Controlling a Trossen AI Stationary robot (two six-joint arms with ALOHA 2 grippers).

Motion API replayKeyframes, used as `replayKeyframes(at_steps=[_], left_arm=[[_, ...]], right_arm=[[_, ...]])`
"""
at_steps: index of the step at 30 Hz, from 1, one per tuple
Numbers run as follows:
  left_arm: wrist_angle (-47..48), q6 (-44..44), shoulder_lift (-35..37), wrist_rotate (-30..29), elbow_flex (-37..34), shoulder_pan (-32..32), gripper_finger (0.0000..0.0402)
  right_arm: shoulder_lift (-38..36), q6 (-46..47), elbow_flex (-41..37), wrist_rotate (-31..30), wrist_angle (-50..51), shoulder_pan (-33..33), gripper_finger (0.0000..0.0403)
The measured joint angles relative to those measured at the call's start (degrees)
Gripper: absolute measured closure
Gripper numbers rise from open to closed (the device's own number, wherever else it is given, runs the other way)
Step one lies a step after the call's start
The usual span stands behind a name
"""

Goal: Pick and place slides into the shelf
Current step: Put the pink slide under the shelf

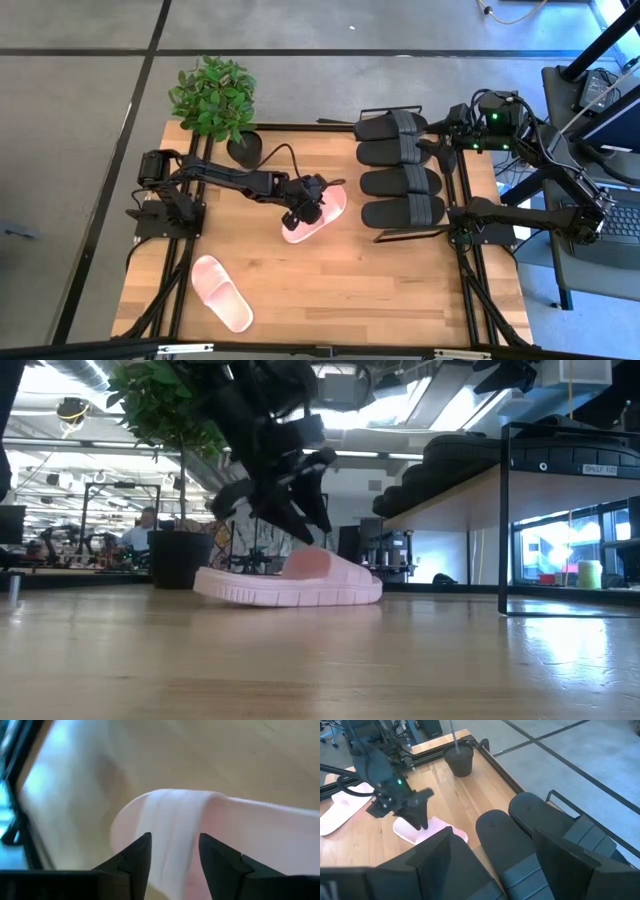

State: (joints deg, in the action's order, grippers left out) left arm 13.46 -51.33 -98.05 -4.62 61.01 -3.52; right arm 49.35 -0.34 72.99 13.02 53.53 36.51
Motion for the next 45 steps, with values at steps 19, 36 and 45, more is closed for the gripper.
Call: replayKeyframes(at_steps=[19, 36, 45], left_arm=[[9.3, 88.2, 21.6, 0.1, 2.2, 8.4, 0.0242], [19.3, 150.4, 14.0, -16.4, 2.2, 26.7, 0.0242], [19.9, 158.6, 10.9, -17.1, 2.2, 28.3, 0.0242]], right_arm=[[0.0, -2.4, 0.0, 0.1, 0.8, 0.0, 0.0128], [0.0, -3.3, 0.0, 0.1, 1.6, 0.0, 0.0128], [0.0, -4.5, 0.0, 0.1, 1.7, 0.0, 0.0128]])
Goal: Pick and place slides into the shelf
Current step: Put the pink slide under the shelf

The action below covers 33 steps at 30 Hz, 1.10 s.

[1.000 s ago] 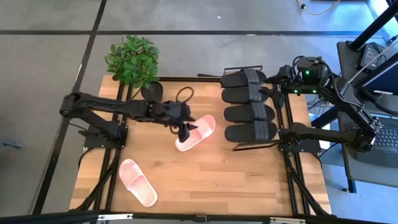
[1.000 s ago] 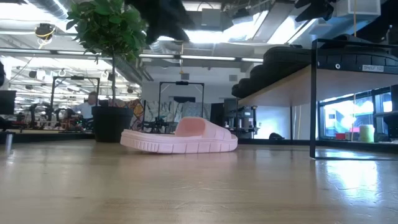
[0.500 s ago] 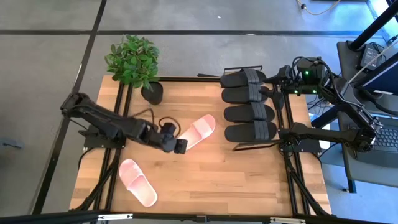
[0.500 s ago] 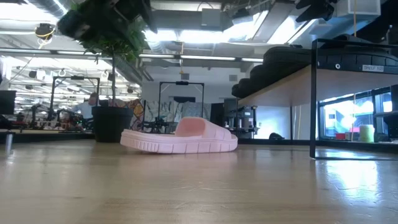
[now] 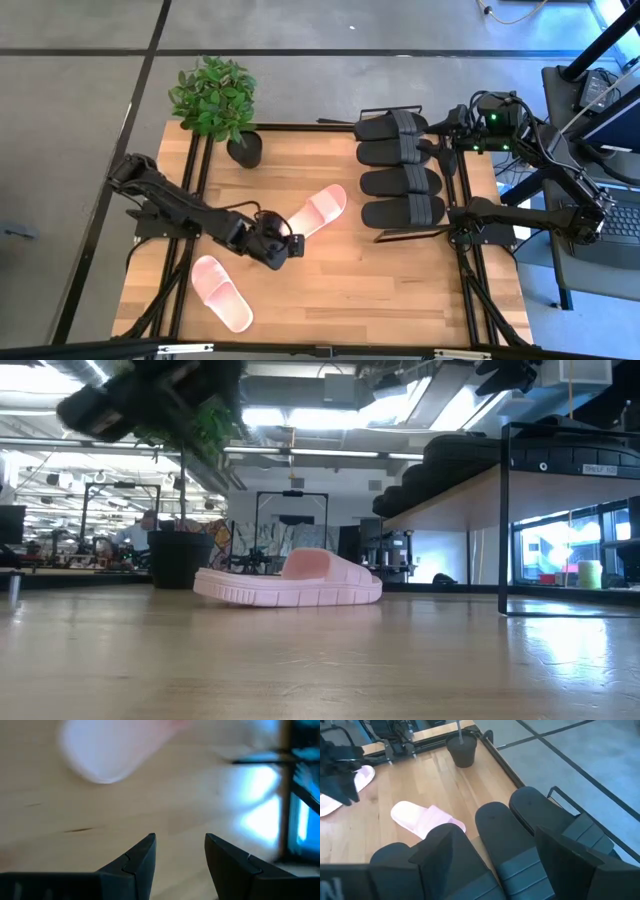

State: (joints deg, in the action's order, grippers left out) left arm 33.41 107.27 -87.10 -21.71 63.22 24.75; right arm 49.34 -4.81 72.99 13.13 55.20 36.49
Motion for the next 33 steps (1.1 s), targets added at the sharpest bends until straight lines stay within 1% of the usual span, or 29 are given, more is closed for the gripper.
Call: replayKeyframes(at_steps=[2, 7, 9, 19, 22, 28, 33], left_arm=[[3.9, 5.3, -0.7, 0.6, 0.0, -0.1, 0.0242], [14.3, 24.3, -3.9, 3.0, 0.0, -0.5, 0.0242], [15.7, 27.7, -4.9, 3.1, 0.0, -0.7, 0.0242], [14.2, 27.1, -7.3, 3.1, 0.0, -4.9, 0.0242], [13.2, 25.4, -7.3, 3.4, 0.0, -7.0, 0.0242], [12.6, 21.4, -7.5, 9.4, 0.0, -11.0, 0.0242], [11.9, 21.1, -8.5, 10.3, 0.0, -12.3, 0.0242]], right_arm=[[0.0, 0.0, 0.0, 0.0, 0.0, 0.0, 0.0128], [0.0, -0.1, 0.0, 0.0, 0.0, 0.0, 0.0128], [0.0, -0.2, 0.0, 0.0, 0.0, 0.0, 0.0128], [0.0, -0.4, 0.0, 0.0, 0.0, 0.0, 0.0128], [0.0, -0.4, 0.0, 0.0, 0.0, 0.0, 0.0128], [0.0, -0.6, 0.0, 0.0, 0.3, 0.0, 0.0128], [0.0, -1.7, 0.0, 0.0, 2.3, 0.0, 0.0128]])
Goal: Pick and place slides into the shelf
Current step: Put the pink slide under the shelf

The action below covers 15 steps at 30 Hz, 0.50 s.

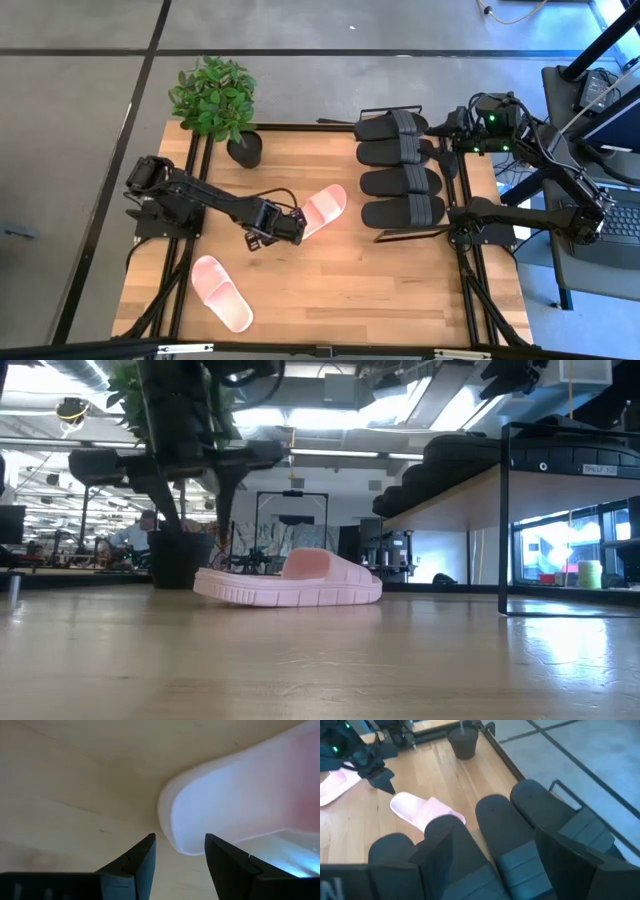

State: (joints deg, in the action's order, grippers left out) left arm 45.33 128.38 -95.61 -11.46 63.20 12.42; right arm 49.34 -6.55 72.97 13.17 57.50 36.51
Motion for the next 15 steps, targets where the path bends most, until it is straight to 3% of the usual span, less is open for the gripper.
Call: replayKeyframes(at_steps=[6, 15], left_arm=[[-1.0, -1.1, -3.5, 5.5, 0.0, -1.0, 0.0242], [-5.2, -4.4, -7.2, 6.5, 0.0, -3.2, 0.0242]], right_arm=[[0.0, -1.4, 0.0, 0.0, 1.6, 0.0, 0.0128], [0.0, -1.5, 0.0, 0.0, 1.6, 0.0, 0.0128]])
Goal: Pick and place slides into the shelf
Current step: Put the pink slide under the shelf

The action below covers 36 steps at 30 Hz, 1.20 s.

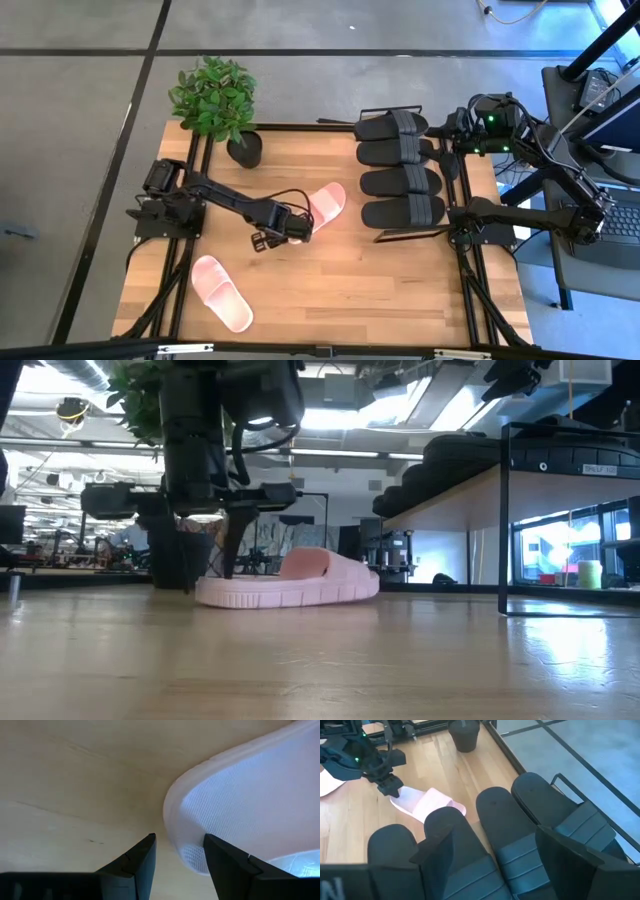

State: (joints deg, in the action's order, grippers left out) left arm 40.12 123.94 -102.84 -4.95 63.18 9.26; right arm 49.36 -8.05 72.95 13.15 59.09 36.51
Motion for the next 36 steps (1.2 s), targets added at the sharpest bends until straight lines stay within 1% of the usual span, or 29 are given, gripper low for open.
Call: replayKeyframes(at_steps=[4, 7, 13, 18, 22, 25, 32, 36], left_arm=[[-0.1, -1.6, 0.0, -0.1, 0.0, -0.7, 0.0244], [-0.1, -3.0, 0.0, -0.5, 0.0, -0.7, 0.0258], [0.6, -4.8, 0.0, -3.8, 0.0, -1.0, 0.0312], [0.0, -8.7, 0.0, -3.7, 0.0, -2.6, 0.0362], [-3.7, -12.4, 0.0, -3.7, 0.0, -4.9, 0.0388], [-8.0, -16.0, -0.1, -3.6, 0.0, -7.0, 0.0394], [-18.3, -23.3, -0.1, -3.3, 0.0, -10.8, 0.0394], [-21.9, -26.9, -0.1, -3.1, 0.0, -12.1, 0.0398]], right_arm=[[0.0, 0.0, 0.0, 0.0, 0.0, 0.0, 0.0128], [0.0, 0.0, 0.0, 0.0, 0.0, 0.0, 0.0128], [0.0, 0.0, 0.0, 0.0, 0.0, 0.0, 0.0128], [0.0, 0.0, 0.0, 0.0, 0.0, 0.0, 0.0128], [0.0, 0.0, 0.0, 0.0, 0.0, 0.0, 0.0128], [0.0, 0.0, 0.0, 0.0, 0.0, 0.0, 0.0128], [0.0, 0.2, 0.0, 0.0, 0.0, 0.0, 0.0128], [0.0, 0.2, 0.0, 0.0, 0.0, 0.0, 0.0128]])
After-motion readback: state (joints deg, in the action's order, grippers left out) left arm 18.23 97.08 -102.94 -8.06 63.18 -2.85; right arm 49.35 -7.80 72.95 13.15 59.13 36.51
